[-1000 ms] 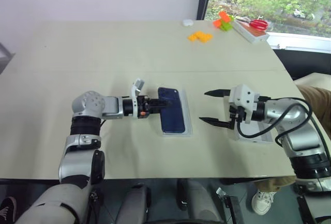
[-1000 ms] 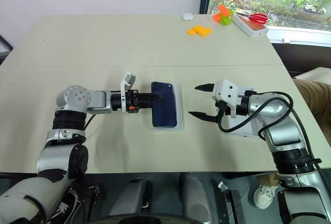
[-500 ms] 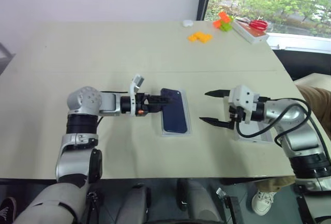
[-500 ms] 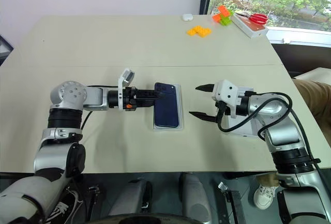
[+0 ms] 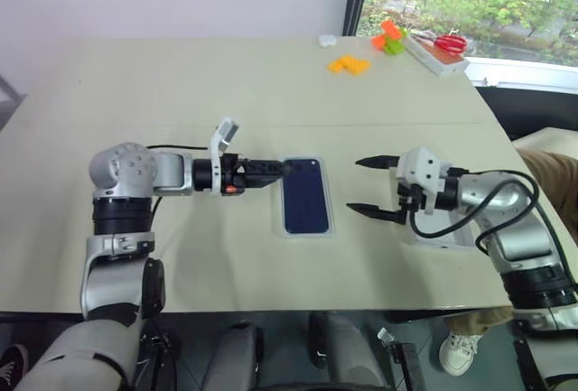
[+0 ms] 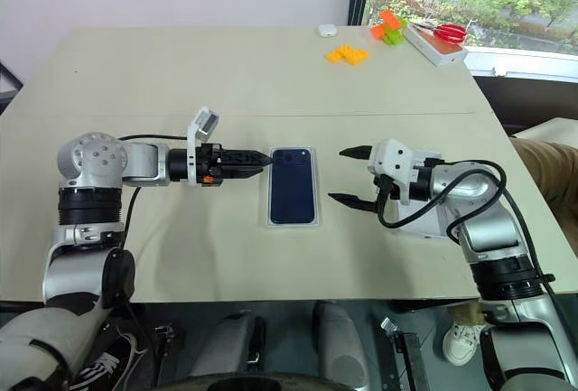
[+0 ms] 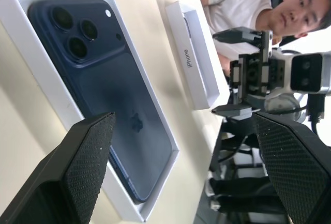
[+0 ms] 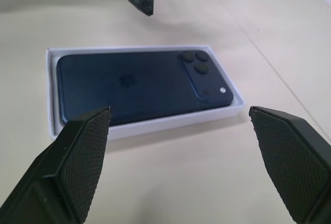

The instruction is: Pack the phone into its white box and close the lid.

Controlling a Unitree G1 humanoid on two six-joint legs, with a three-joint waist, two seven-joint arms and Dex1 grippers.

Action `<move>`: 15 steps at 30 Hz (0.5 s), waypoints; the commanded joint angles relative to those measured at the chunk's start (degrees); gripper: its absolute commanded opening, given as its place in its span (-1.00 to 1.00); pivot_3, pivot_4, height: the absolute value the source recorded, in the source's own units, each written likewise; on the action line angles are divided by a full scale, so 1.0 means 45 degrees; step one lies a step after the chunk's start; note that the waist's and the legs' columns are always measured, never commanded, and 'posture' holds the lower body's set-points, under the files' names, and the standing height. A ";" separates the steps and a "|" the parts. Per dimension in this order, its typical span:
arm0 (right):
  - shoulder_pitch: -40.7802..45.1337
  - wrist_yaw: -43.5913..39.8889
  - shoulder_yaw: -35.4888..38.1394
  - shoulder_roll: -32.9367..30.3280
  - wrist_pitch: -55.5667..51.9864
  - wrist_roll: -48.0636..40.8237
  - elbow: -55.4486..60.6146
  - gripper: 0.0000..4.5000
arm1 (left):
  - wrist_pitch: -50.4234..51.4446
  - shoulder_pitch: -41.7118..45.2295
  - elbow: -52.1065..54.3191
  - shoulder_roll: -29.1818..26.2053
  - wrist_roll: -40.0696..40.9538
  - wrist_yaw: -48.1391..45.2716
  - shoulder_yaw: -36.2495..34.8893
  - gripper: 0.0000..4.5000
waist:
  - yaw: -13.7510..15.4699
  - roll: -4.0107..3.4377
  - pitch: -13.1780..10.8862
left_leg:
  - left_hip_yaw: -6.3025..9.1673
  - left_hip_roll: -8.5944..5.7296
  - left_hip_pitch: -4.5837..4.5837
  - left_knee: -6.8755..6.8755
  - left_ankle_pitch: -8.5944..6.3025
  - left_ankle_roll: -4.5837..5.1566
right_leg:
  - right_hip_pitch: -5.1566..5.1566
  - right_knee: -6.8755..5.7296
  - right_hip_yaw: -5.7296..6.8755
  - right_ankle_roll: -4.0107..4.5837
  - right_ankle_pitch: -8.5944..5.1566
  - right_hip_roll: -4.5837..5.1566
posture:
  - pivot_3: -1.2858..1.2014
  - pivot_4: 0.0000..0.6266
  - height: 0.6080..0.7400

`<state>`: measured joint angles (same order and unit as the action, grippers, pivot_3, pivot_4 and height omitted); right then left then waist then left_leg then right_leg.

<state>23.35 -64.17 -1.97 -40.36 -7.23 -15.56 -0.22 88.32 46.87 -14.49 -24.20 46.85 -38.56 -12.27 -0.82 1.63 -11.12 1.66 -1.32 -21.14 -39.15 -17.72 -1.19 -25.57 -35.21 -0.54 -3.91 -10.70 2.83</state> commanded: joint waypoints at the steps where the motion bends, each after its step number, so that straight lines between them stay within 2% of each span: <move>1: 0.0391 0.0478 0.0473 0.0459 -0.1035 -0.1036 0.0713 1.00 | -0.1108 -0.0226 0.0517 -0.0270 -0.0402 0.0264 -0.0214 0.59 | 0.0002 -0.0001 0.0000 | 0.0002 0.0002 0.0000 0.0000 0.0001 -0.0002 | 0.0000 0.0000 0.0000 0.0000 0.0000 -0.0001 | 0.03 -0.52 1.00; 2: 0.0394 0.0584 0.0442 0.0578 -0.1216 -0.1132 0.0911 1.00 | -0.1294 -0.0329 0.0570 -0.0144 -0.0358 0.0357 -0.0385 0.41 | 0.0008 -0.0004 0.0001 | 0.0002 0.0004 0.0003 0.0000 0.0001 -0.0002 | 0.0000 -0.0002 -0.0001 0.0001 0.0000 -0.0002 | 0.03 -0.52 1.00; 3: 0.0408 0.0644 0.0410 0.0646 -0.1326 -0.1173 0.1023 0.75 | -0.1416 -0.0380 0.0578 -0.0035 -0.0303 0.0413 -0.0508 0.16 | 0.0022 -0.0004 0.0001 | 0.0002 0.0004 0.0004 0.0001 0.0002 -0.0004 | 0.0000 -0.0002 -0.0002 0.0003 0.0001 -0.0001 | 0.03 -0.52 1.00; 6: 0.0296 0.0854 -0.0019 0.0988 -0.1450 -0.1026 0.1400 0.20 | -0.1877 -0.0701 0.1029 0.0563 -0.0238 0.0822 -0.0522 -0.51 | 0.0068 -0.0003 0.0001 | 0.0004 0.0003 0.0000 0.0000 0.0002 -0.0005 | 0.0000 -0.0001 -0.0002 0.0005 0.0002 0.0003 | 0.03 -0.52 1.00; 8: 0.0202 0.1046 -0.0286 0.1252 -0.1564 -0.0937 0.1657 -0.31 | -0.2310 -0.0770 0.1028 0.0930 -0.0397 0.1176 -0.0519 -0.99 | 0.0063 -0.0003 0.0001 | 0.0006 -0.0003 -0.0004 0.0000 0.0002 -0.0004 | 0.0003 0.0004 -0.0001 0.0004 0.0002 0.0010 | 0.03 -0.52 1.00; 11: 0.0175 0.1255 -0.0578 0.1465 -0.1415 -0.0598 0.1639 -0.99 | -0.2655 -0.0918 0.1190 0.1384 -0.0330 0.1362 -0.0450 -1.00 | 0.0049 -0.0003 0.0001 | 0.0005 -0.0005 -0.0005 -0.0001 0.0002 -0.0004 | 0.0003 0.0004 -0.0001 0.0004 0.0003 0.0011 | 0.03 -0.52 1.00; 15: 0.0085 0.1597 -0.1248 0.1587 -0.0831 0.0334 0.1367 -0.99 | -0.3175 -0.1229 0.1362 0.1888 -0.0607 0.1534 0.0166 -1.00 | 0.0041 -0.0003 0.0001 | 0.0003 -0.0006 -0.0003 -0.0001 0.0002 -0.0004 | 0.0003 0.0002 0.0001 0.0004 0.0002 0.0009 | 0.03 -0.52 1.00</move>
<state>23.63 -58.02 -6.58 -33.69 -12.97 -15.98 5.20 75.47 41.74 -10.03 -16.67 44.47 -31.98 -12.50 -0.64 1.61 -11.11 1.67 -1.35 -21.15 -39.15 -17.72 -1.21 -25.56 -35.20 -0.54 -3.89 -10.69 2.87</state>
